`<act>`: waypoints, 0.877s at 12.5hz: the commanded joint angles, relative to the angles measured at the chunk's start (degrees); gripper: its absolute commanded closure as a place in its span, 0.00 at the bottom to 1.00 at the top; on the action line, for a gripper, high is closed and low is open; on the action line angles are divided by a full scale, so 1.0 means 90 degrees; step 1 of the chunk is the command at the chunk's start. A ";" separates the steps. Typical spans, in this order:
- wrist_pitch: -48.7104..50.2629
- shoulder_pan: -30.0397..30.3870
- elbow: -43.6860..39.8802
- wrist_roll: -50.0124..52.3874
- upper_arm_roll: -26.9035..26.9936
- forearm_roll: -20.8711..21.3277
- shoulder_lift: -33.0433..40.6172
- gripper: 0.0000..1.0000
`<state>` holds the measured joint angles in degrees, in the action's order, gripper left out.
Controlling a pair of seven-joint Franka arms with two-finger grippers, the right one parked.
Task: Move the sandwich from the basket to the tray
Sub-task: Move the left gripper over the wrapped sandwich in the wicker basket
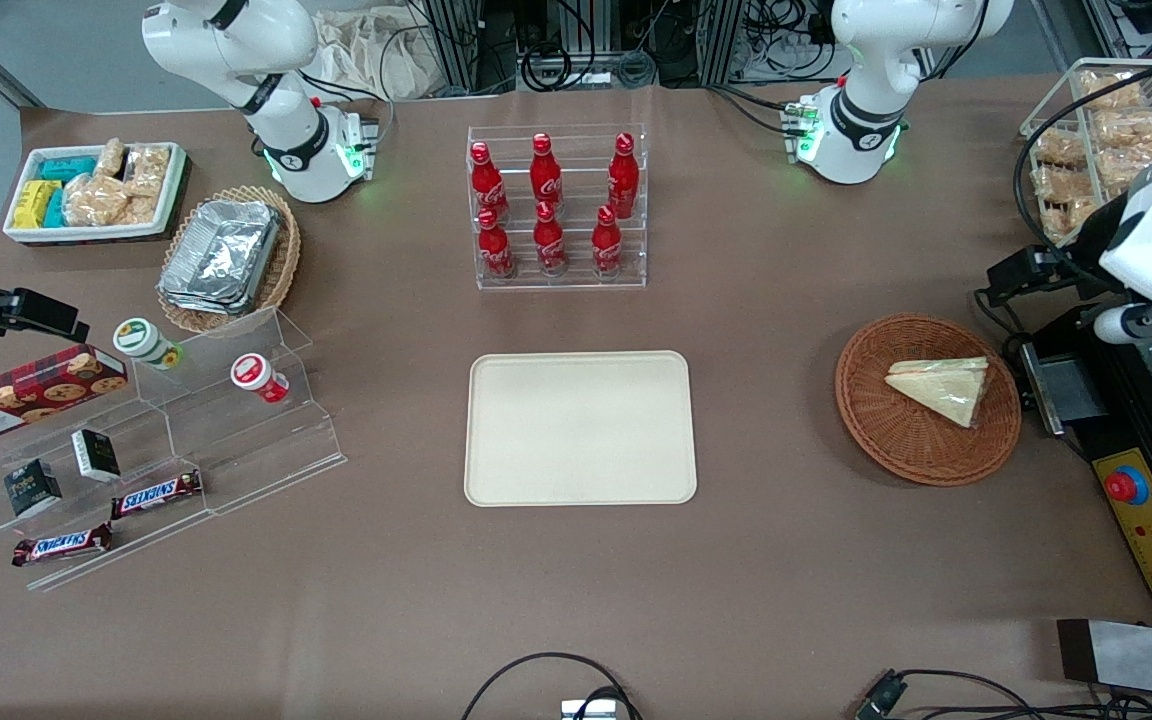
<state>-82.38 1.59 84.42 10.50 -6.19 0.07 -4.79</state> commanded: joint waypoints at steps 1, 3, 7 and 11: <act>0.0101 0.0242 -0.0074 0.0510 -0.0025 0.0041 -0.0141 0.00; -0.0404 0.0398 0.0393 0.0823 -0.0025 0.0021 -0.0064 0.00; -0.1644 0.0779 0.1759 0.1098 -0.0025 -0.0222 0.0336 0.00; -0.3294 0.1180 0.3556 0.1390 -0.0015 -0.0643 0.0874 0.00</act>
<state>-106.35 10.83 107.55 20.51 -5.89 -4.25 -1.82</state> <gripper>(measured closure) 0.000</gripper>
